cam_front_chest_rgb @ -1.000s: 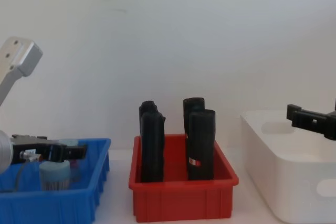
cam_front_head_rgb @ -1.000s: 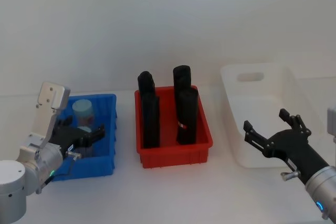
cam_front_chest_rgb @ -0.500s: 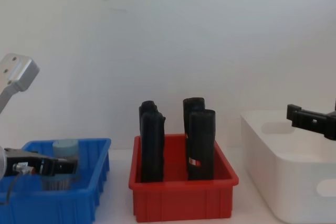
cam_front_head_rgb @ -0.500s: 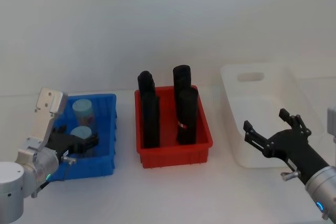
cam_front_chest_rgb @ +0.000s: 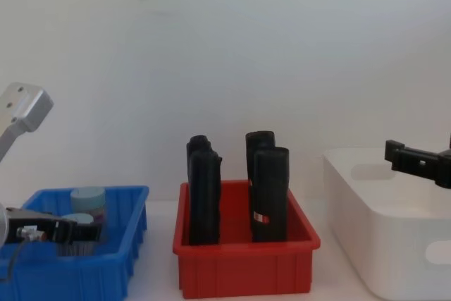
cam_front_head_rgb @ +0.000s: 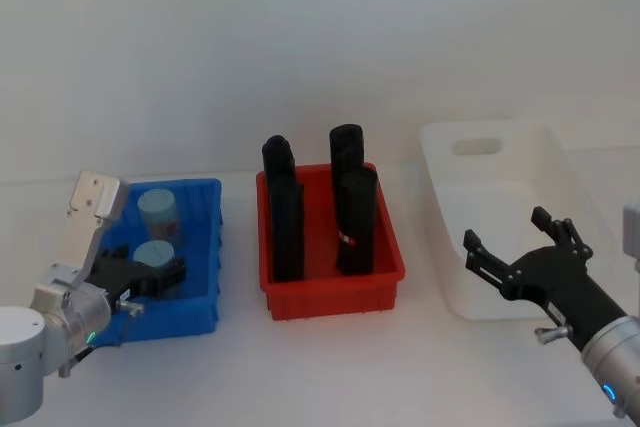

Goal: Pick the cotton swabs from the blue box and place them into the white box.

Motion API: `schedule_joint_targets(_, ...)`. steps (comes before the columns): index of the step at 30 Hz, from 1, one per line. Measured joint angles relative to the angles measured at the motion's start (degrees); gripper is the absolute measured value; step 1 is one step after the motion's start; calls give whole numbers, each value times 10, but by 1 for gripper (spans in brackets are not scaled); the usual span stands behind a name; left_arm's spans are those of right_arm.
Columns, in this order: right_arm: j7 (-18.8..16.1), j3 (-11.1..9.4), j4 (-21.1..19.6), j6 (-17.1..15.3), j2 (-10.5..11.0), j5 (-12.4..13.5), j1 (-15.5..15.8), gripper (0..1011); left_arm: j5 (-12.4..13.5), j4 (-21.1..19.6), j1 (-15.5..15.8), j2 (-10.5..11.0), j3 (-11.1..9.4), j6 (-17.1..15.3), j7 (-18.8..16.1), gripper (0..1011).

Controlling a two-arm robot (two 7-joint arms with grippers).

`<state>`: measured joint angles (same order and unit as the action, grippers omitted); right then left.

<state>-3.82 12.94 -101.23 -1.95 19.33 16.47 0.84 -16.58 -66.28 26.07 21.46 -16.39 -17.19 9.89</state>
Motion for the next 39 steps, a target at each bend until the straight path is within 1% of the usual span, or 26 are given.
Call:
schedule_joint_targets(2,0,0,0,0,0,0,0,1001,0,3,1,0,0,0,3,925)
schedule_joint_targets(3,0,0,0,0,0,0,0,1001,0,6,3,-1,0,1,6,891)
schedule_joint_targets(4,0,0,0,0,0,0,0,1001,0,8,4,-1,0,1,7,883)
schedule_joint_targets(5,0,0,0,0,0,0,0,1001,0,12,5,-2,1,2,10,824)
schedule_joint_targets(6,0,0,0,0,0,0,0,1001,0,12,5,-2,1,2,10,824)
schedule_joint_targets(8,0,0,0,0,0,0,0,1001,0,17,7,-3,1,3,14,769)
schedule_joint_targets(9,0,0,0,0,0,0,0,1001,0,20,8,-3,1,4,17,713)
schedule_joint_targets(12,0,0,0,0,0,0,0,1001,-1,24,10,-4,1,5,19,673)
schedule_joint_targets(20,0,0,0,0,0,0,0,1001,-1,27,11,-4,3,9,23,671)
schedule_joint_targets(25,0,0,0,0,0,0,0,1001,1,13,6,-1,5,11,21,671)
schedule_joint_targets(30,0,0,0,0,0,0,0,1001,5,-18,-1,5,9,10,21,671)
schedule_joint_targets(31,0,0,0,0,0,0,0,1001,6,-29,-3,7,10,9,21,671)
schedule_joint_targets(32,0,0,0,0,0,0,0,1001,6,-29,-3,7,10,9,21,671)
schedule_joint_targets(39,0,0,0,0,0,0,0,1001,15,-88,-11,18,14,-4,42,671)
